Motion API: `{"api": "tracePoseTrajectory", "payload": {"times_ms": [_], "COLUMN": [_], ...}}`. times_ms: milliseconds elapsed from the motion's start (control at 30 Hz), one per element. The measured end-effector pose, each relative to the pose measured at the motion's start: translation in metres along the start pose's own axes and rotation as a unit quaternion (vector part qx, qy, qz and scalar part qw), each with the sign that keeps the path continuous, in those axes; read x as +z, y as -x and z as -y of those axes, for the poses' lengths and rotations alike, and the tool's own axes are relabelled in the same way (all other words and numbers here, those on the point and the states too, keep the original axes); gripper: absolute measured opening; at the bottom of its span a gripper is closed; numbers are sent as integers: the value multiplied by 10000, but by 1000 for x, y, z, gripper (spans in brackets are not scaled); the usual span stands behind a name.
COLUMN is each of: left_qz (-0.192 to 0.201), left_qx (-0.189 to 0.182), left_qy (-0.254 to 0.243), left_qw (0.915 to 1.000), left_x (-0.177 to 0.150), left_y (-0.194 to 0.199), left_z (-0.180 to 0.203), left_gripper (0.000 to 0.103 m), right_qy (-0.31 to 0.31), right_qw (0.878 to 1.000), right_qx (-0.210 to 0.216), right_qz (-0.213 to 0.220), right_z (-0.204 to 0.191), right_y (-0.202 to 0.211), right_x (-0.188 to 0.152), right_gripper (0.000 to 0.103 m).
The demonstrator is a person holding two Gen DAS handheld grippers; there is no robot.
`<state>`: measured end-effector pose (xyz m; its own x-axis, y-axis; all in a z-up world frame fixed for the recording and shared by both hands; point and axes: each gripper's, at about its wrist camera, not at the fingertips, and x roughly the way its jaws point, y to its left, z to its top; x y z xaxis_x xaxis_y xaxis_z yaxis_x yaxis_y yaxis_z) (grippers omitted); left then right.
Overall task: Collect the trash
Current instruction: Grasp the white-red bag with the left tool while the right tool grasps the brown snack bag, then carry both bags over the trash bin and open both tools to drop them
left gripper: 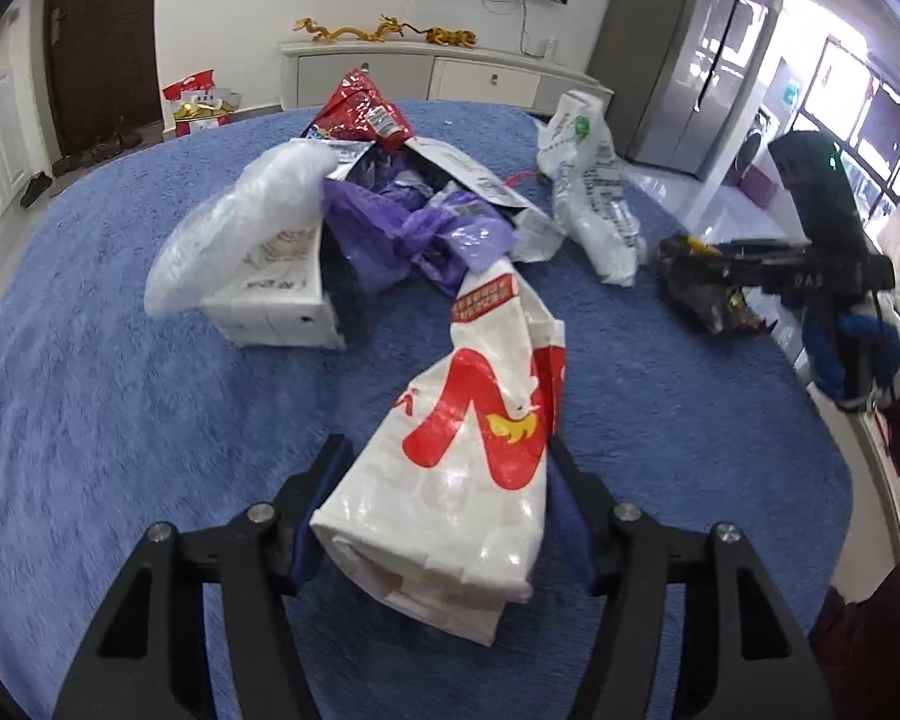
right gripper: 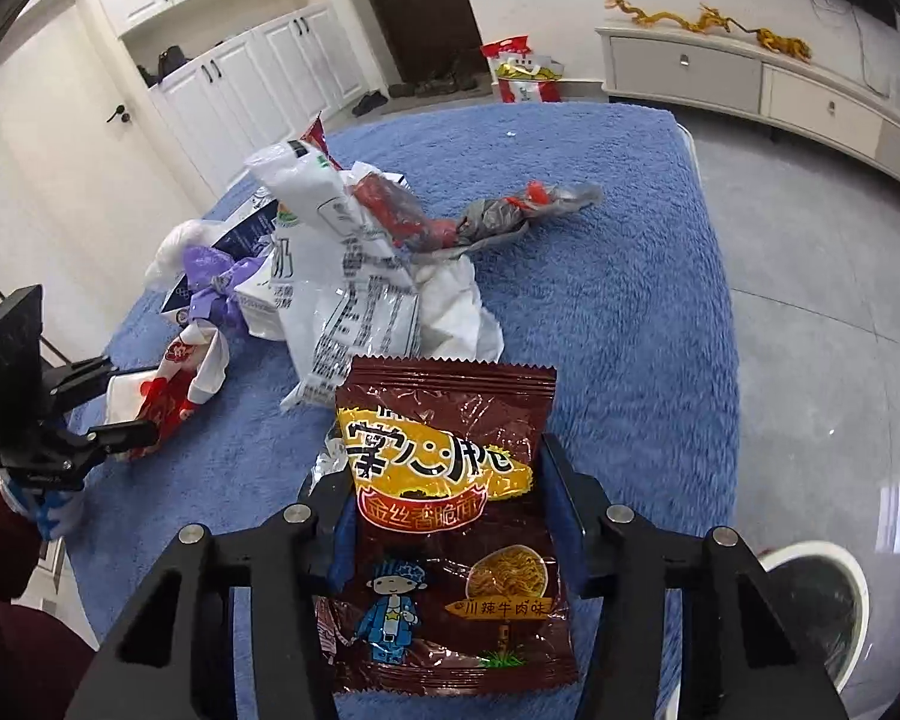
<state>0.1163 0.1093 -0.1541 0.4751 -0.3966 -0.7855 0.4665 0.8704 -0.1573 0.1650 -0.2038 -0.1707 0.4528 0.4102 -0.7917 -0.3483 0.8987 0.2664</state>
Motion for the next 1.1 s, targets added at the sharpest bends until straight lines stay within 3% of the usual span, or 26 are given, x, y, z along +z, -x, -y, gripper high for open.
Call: {"api": "tracePoseTrajectory", "payload": {"times_ms": [133,333,567,733,833,1100], "left_qz": [137,384,667,653,498,-149], "left_qx": [44,182,232,-167,-486,-1191], "left_qy": [235,389,-1,-643,-1062,-1793], "left_qw": [9996,9983,9975,9957,9919,9764], "left_x": [-4,-9,5,46,68,120], "left_y": [11,42,69,49,19,-85], "left_z": [5,8,48,111,159,289], "left_gripper": [58,58,58,58,58,59], "right_qy": [2,27,-125,-620,-1121,-2539], "right_qw": [9999,9990,9955,9895,9803,9346], "right_qx": [72,216,221,-281,-839,-2162], "right_qz": [99,390,913,1277,1396,1235], "right_z": [-15,-32,-28,21,66,181], "right_y": [8,33,69,106,128,150], "right_x": [-13,-26,-38,-56,-78,-149], "right_gripper": [40,39,39,39,39,40]}}
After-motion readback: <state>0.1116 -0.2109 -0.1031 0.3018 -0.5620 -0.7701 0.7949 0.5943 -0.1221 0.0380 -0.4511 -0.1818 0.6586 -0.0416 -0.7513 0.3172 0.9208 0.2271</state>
